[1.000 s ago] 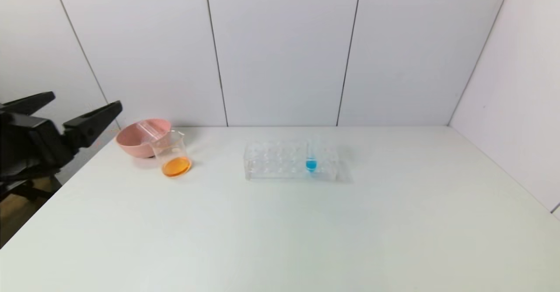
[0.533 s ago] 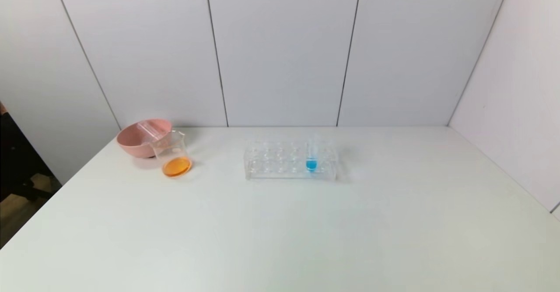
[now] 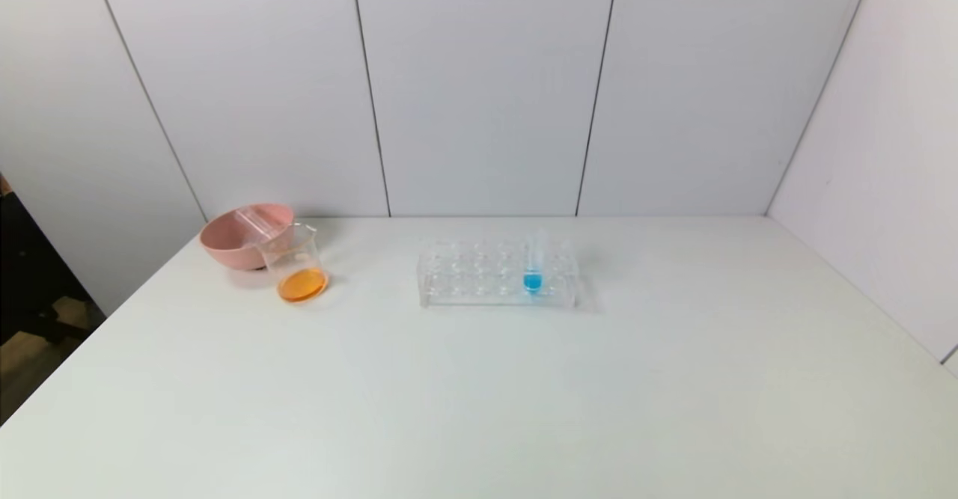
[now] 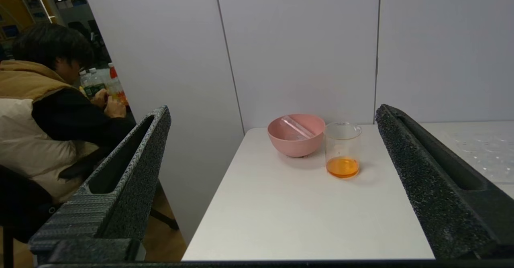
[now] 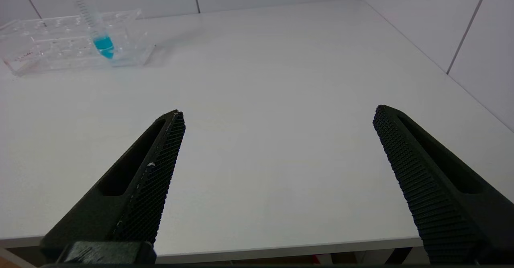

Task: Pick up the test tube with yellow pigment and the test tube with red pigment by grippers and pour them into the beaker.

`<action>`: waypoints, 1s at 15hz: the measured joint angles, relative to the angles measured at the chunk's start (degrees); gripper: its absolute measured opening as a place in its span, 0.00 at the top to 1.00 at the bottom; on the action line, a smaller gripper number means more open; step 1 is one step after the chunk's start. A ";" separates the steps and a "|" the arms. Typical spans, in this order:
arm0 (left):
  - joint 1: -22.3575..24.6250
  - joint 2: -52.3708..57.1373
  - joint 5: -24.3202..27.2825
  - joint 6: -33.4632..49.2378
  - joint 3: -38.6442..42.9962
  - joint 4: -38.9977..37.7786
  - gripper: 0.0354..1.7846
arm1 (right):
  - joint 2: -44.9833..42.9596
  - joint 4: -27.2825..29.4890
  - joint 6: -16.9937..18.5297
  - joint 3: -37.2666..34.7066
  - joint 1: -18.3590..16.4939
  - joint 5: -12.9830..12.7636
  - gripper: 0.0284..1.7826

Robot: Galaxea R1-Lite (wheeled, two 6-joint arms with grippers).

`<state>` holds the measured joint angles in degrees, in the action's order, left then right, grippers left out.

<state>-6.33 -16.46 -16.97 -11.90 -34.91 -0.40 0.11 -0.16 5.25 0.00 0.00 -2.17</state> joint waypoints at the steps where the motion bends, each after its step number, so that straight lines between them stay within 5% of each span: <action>1: 0.11 0.23 -0.17 -0.22 -0.12 0.00 0.00 | 0.00 0.00 0.00 0.00 0.00 0.00 0.04; 4: 3.16 0.89 1.51 -0.55 -0.17 0.27 0.00 | 0.00 0.00 0.00 0.00 0.00 0.00 0.04; 9: 5.92 9.76 12.73 3.04 4.82 0.22 0.00 | 0.00 0.00 0.00 0.00 0.00 0.00 0.04; 15: 6.22 16.04 17.70 8.96 24.89 -5.61 0.00 | 0.00 0.00 0.00 0.00 0.00 -0.02 0.04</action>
<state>-0.11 -0.41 0.73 -2.94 -10.02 -6.01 0.11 -0.16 5.25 0.00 0.00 -2.19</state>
